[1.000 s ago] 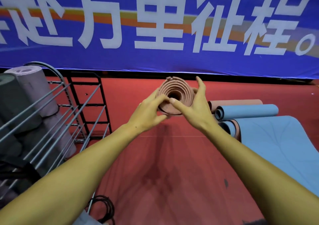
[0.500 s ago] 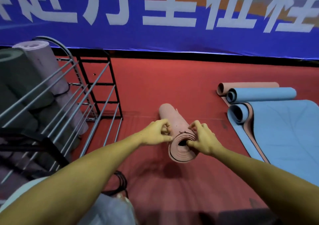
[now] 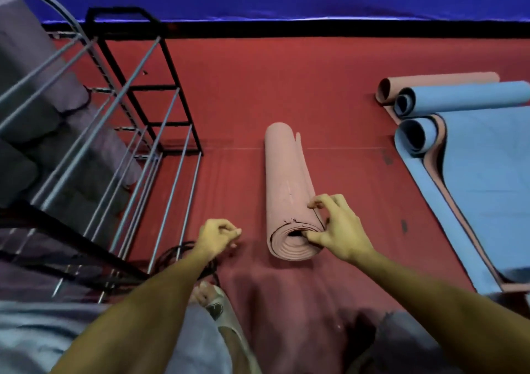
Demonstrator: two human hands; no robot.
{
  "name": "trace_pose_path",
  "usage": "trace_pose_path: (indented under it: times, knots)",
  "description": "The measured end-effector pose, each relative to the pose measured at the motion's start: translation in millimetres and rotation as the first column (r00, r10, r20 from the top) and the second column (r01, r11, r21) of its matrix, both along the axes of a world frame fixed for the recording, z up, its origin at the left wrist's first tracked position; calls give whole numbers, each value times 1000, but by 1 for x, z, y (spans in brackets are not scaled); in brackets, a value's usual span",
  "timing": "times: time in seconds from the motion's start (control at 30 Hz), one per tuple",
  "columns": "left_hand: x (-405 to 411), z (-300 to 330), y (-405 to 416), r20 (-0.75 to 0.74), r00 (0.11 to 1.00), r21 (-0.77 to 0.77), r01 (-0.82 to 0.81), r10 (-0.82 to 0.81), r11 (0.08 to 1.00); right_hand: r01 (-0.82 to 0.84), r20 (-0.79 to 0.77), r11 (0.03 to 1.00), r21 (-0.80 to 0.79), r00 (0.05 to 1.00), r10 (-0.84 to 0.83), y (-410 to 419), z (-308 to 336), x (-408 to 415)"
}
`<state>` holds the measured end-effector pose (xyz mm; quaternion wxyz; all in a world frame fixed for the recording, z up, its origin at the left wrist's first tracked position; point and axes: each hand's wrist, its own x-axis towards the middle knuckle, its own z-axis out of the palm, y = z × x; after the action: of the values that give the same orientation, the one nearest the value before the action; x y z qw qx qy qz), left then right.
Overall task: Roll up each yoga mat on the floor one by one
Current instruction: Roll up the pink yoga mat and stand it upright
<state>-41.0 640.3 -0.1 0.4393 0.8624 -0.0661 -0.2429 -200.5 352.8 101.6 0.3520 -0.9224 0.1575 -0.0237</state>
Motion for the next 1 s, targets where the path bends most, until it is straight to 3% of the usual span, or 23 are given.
trace_pose_path:
  times: [0.13,0.27,0.43,0.57,0.77,0.9,1.0]
  knots:
    - [7,-60,18,-35,998,79,-49,52,996,19,25,997,70,999,-21,21,-37,1]
    - [24,-99,43,-7,997,241,78,-78,967,49,39,994,95,998,-53,31,-71,5]
    - [10,-107,64,-212,903,495,429,-373,756,118,37,979,166,991,-126,32,-92,10]
    - [11,-99,62,-239,843,621,515,-482,591,121,35,976,183,991,-130,30,-98,8]
    - [13,-102,60,-166,846,675,472,-506,567,122,29,971,204,991,-131,31,-100,8]
    - [17,-103,57,-116,856,655,447,-504,609,122,37,967,223,990,-133,33,-98,10]
    - [17,-101,58,-159,786,659,535,-598,528,117,34,966,229,991,-128,35,-98,12]
